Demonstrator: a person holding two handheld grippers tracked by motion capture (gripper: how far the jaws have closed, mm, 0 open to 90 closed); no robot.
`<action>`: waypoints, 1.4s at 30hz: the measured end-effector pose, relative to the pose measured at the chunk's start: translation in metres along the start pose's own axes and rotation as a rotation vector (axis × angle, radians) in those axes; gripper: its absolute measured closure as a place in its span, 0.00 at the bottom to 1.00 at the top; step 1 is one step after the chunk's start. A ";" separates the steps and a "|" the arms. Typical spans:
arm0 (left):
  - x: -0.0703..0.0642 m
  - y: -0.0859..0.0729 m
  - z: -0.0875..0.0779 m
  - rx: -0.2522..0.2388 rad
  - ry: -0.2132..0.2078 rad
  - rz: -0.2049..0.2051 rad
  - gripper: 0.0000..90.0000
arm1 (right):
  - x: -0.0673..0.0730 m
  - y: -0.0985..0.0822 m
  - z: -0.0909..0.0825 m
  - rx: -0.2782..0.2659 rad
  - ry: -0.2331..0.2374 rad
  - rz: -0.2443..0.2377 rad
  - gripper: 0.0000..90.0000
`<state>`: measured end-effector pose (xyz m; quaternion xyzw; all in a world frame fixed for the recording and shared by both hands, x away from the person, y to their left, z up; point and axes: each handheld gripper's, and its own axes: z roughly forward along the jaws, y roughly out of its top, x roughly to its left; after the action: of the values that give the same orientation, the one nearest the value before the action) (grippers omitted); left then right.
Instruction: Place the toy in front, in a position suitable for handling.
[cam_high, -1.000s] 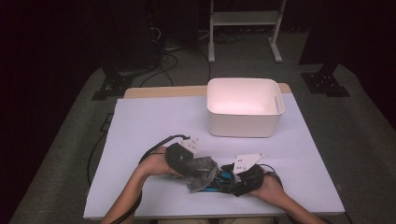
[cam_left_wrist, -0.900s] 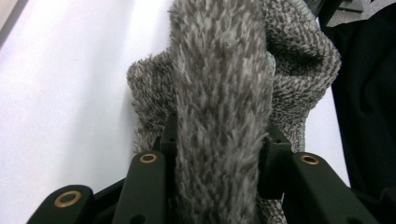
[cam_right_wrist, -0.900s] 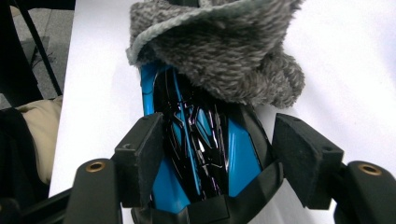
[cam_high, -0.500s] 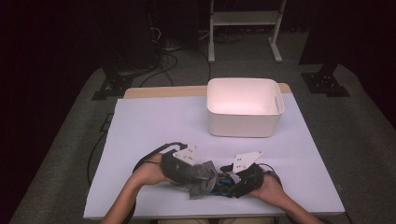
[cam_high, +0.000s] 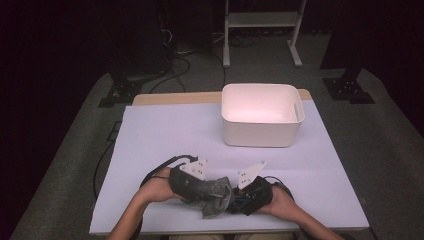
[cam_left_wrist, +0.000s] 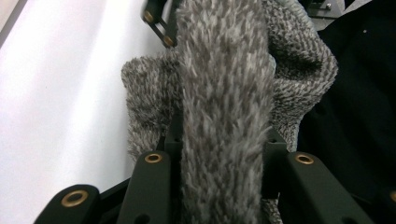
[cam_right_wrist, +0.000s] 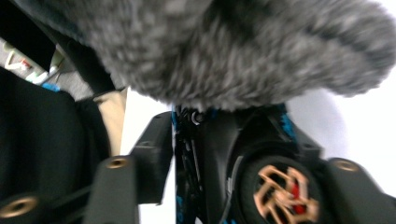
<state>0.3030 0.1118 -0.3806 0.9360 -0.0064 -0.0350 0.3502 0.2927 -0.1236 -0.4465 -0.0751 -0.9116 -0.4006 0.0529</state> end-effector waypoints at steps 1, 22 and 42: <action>0.000 0.000 0.000 -0.008 -0.006 -0.001 0.75 | 0.000 0.000 0.001 0.008 0.014 -0.003 0.56; 0.027 0.001 -0.001 -0.055 0.048 -0.031 0.79 | -0.028 -0.001 -0.008 0.020 -0.065 -0.052 0.59; 0.019 0.016 -0.020 -0.058 0.096 -0.032 0.58 | -0.028 -0.009 -0.029 -0.049 -0.064 0.007 0.62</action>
<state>0.3231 0.1122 -0.3564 0.9260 0.0266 0.0041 0.3765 0.3198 -0.1538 -0.4377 -0.0923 -0.9025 -0.4200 0.0235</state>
